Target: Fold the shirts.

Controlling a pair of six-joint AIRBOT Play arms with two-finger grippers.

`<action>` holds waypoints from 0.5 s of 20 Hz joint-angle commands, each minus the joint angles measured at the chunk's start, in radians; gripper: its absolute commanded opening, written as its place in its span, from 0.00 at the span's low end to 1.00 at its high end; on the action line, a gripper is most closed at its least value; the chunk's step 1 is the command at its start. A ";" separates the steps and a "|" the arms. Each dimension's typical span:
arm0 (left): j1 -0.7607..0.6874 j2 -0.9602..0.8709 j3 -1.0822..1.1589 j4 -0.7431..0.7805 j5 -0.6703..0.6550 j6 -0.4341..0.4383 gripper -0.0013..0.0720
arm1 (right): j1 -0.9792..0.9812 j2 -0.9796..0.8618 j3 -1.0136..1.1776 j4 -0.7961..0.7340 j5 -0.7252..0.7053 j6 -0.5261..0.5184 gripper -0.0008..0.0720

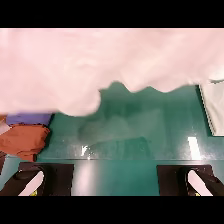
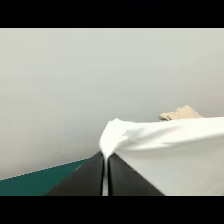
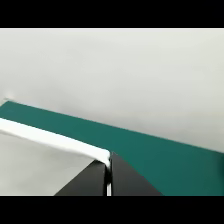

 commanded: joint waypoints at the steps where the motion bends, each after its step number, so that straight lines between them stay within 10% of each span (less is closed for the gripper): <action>1: 0.001 -0.014 -0.025 0.000 0.005 -0.005 0.05 | -0.062 -0.064 0.138 -0.001 0.135 0.023 0.03; 10: 0.001 -0.312 -0.409 0.078 -0.124 -0.003 0.05 | 0.193 -0.473 -0.171 -0.104 0.177 0.058 0.03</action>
